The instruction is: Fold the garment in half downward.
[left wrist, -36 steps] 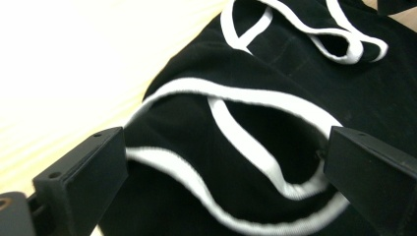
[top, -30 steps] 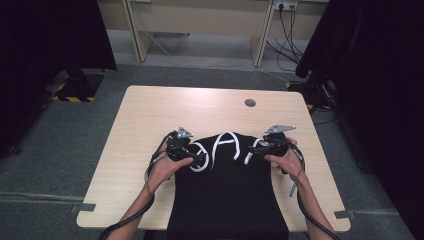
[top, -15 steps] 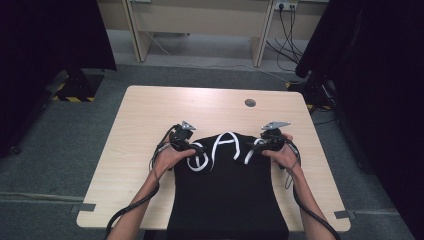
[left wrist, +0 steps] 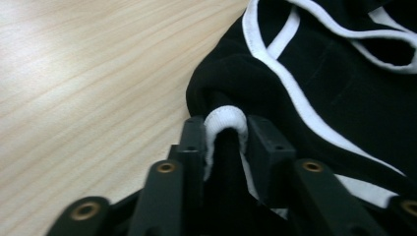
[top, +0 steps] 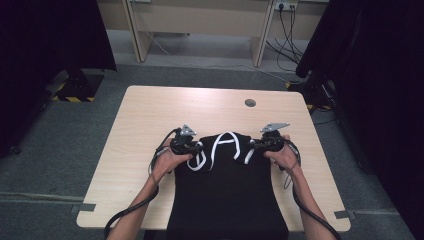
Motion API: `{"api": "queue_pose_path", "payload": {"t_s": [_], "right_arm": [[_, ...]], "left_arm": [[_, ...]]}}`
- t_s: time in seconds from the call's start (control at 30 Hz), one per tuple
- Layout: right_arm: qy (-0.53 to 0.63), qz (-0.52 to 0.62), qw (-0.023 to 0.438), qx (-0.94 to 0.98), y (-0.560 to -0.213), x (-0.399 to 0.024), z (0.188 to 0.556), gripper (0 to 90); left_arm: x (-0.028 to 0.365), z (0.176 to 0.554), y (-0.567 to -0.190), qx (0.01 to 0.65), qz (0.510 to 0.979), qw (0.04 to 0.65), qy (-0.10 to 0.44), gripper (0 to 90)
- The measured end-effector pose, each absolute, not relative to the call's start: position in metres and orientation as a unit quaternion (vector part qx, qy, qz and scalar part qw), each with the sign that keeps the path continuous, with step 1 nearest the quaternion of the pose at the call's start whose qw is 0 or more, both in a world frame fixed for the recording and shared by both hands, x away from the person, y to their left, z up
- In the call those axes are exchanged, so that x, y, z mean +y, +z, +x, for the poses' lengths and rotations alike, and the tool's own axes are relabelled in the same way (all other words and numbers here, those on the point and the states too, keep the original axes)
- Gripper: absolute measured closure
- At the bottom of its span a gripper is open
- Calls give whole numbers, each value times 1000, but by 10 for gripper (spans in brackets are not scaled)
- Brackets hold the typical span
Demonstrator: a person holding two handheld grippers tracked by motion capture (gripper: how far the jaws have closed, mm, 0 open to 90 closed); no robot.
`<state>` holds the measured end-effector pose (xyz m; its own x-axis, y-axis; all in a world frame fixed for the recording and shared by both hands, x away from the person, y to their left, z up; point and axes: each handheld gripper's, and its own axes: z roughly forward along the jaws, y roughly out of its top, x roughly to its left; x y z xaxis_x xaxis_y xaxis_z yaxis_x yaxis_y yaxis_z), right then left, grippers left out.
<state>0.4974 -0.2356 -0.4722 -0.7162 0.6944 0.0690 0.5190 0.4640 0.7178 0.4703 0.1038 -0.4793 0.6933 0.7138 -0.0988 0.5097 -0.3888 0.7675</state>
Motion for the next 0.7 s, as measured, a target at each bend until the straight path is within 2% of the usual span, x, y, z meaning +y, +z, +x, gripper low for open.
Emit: {"api": "queue_pose_path", "payload": {"t_s": [0.2,0.7], "right_arm": [[370,359,114,849,-468,-234,494,798],[396,336,139,843,-435,-232,491,810]], "left_arm": [[104,468,-478,366,823,414,131,776],[105,473,-460,363,817,423,144,790]]}}
